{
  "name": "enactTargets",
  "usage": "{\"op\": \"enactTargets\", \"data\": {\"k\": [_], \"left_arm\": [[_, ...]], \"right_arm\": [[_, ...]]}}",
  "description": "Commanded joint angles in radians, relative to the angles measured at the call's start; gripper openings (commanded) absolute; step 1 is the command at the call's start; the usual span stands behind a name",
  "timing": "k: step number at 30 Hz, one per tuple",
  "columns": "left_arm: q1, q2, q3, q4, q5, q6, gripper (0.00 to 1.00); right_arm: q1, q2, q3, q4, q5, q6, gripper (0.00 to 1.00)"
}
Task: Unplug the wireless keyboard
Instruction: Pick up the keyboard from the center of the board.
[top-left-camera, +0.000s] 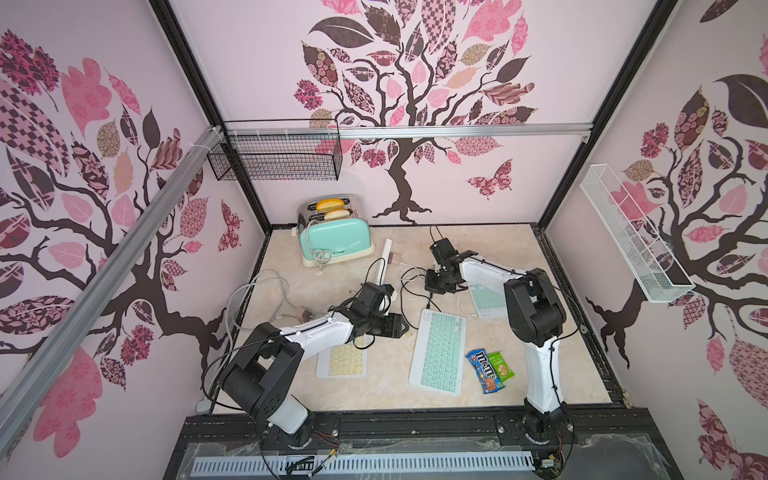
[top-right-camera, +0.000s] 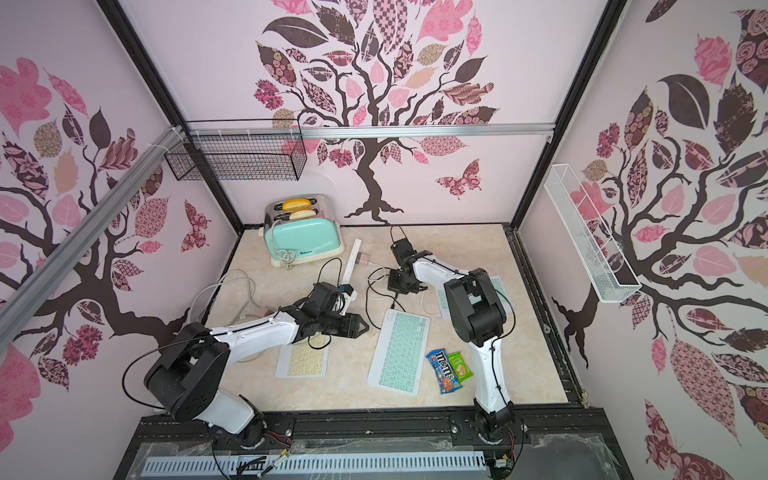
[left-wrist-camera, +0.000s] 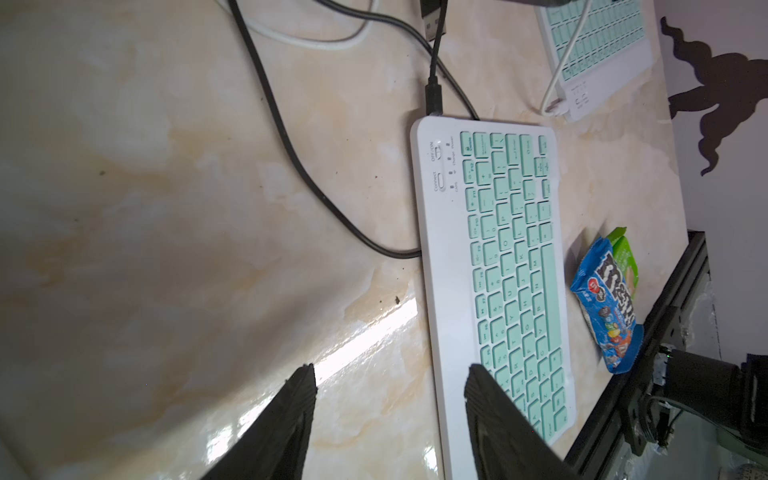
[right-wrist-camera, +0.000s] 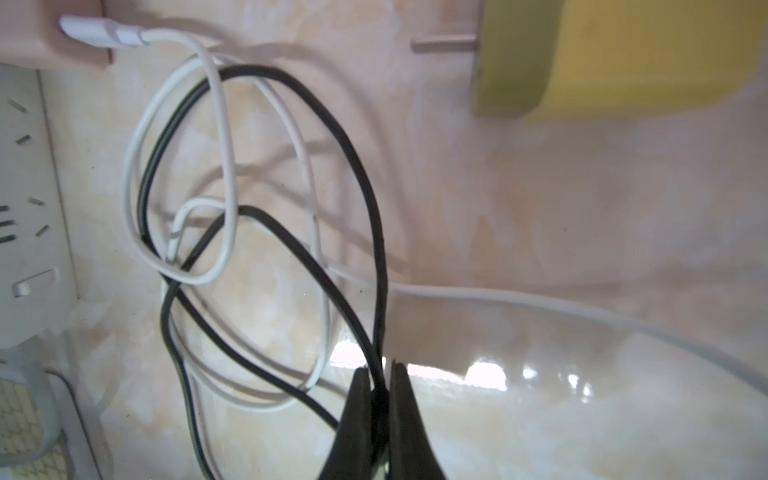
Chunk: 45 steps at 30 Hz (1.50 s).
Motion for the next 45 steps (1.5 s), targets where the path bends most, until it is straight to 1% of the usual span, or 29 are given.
{"op": "enactTargets", "data": {"k": [1,3,7,9,13,15,17,19,22,26,31,35,38,42,44,45], "left_arm": [[0.001,0.039,-0.002,0.139,0.057,-0.009,0.62],[0.001,0.075,0.009,0.217,0.091,-0.020,0.62],[0.001,0.135,0.058,0.270,0.111,-0.002,0.63],[0.001,0.161,0.074,0.327,0.139,0.008,0.65],[0.001,0.219,0.112,0.373,0.176,0.038,0.66],[0.001,0.245,0.123,0.411,0.212,0.033,0.66],[0.001,0.266,0.120,0.444,0.221,0.019,0.65],[0.001,0.289,0.122,0.464,0.235,0.010,0.61],[0.001,0.313,0.107,0.541,0.274,-0.029,0.56],[-0.002,0.323,0.081,0.643,0.326,-0.078,0.47],[0.000,0.332,0.061,0.719,0.376,-0.115,0.39],[-0.001,0.349,0.047,0.782,0.401,-0.152,0.27],[0.000,0.368,0.047,0.832,0.430,-0.194,0.25],[-0.001,0.377,0.042,0.881,0.446,-0.224,0.19],[-0.002,0.379,0.040,0.909,0.458,-0.240,0.12],[-0.001,0.379,0.039,0.918,0.463,-0.246,0.06]], "right_arm": [[0.005,-0.098,0.014,-0.038,0.018,-0.016,0.00],[0.007,-0.127,0.013,-0.049,0.012,-0.019,0.00],[0.009,-0.181,0.008,-0.068,0.002,-0.024,0.00],[0.011,-0.214,-0.001,-0.072,0.001,-0.025,0.00],[0.010,-0.269,-0.009,-0.080,-0.019,-0.026,0.00],[0.011,-0.288,-0.010,-0.087,-0.024,-0.027,0.00],[0.011,-0.299,-0.010,-0.094,-0.024,-0.027,0.00],[0.012,-0.304,-0.014,-0.094,-0.025,-0.027,0.00],[0.013,-0.307,-0.023,-0.091,-0.028,-0.023,0.00],[0.014,-0.305,-0.017,-0.085,-0.029,-0.021,0.00],[0.015,-0.304,0.009,-0.089,-0.026,-0.026,0.00],[0.015,-0.304,0.028,-0.100,-0.018,-0.036,0.00],[0.015,-0.309,0.037,-0.102,-0.011,-0.041,0.00],[0.015,-0.309,0.049,-0.105,-0.015,-0.045,0.00],[0.015,-0.309,0.054,-0.104,-0.017,-0.046,0.00],[0.015,-0.309,0.056,-0.104,-0.018,-0.048,0.00]]}}
